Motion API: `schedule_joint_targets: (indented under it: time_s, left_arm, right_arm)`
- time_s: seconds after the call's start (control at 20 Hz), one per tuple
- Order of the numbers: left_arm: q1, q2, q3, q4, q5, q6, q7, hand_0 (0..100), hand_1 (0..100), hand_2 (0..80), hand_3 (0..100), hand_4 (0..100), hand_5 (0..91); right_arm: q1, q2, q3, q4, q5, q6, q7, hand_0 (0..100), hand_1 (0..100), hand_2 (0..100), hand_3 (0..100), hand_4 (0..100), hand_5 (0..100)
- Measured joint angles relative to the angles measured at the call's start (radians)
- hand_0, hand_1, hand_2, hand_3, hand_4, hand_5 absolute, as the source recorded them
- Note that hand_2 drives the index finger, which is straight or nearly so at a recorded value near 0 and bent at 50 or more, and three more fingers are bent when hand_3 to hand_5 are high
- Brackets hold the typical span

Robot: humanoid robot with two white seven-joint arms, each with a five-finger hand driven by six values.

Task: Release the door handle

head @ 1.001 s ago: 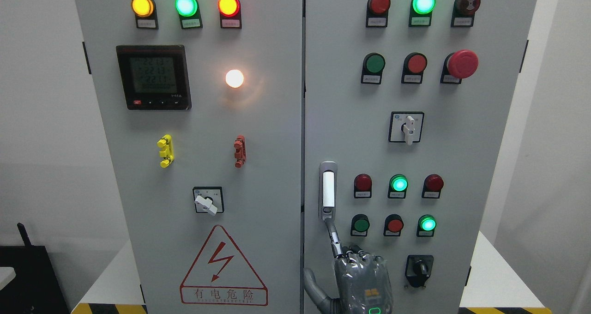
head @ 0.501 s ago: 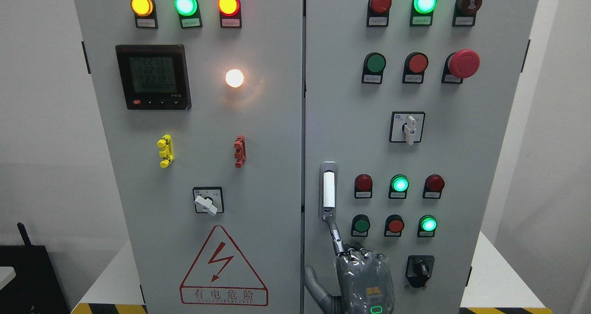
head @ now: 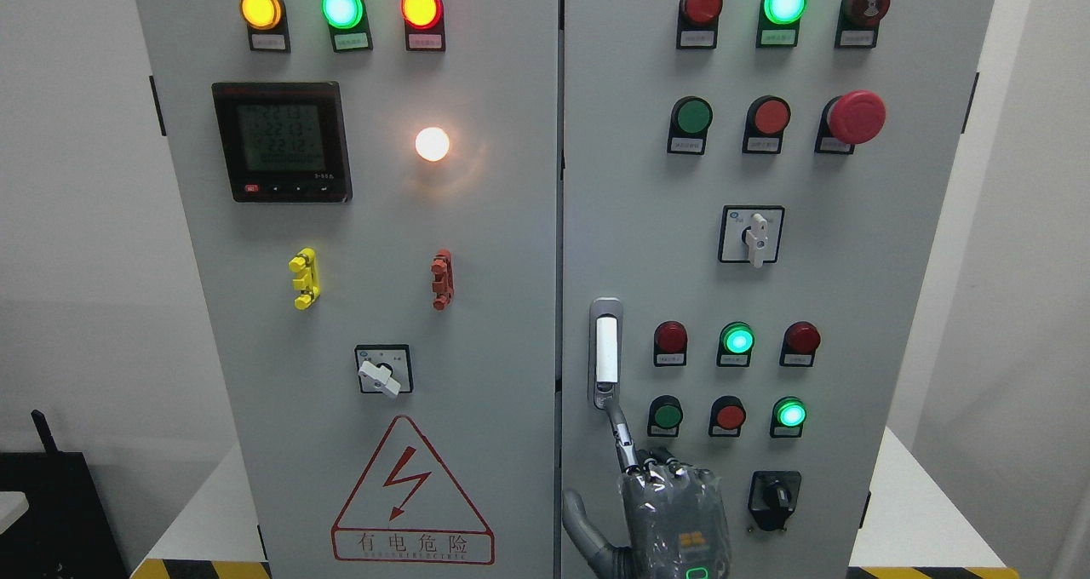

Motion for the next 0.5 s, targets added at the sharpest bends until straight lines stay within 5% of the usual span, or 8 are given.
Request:
schedule_joint_targets:
  time_s: [0.5]
  left_arm:
    - [0.0,0.0,0.0,0.0,0.0,0.0,0.0,12,39,0.0,0,0,0.0]
  right_arm:
    - [0.046,0.0,0.004,-0.023,0.0,-0.035,-0.019,35,16,0,85,83,98]
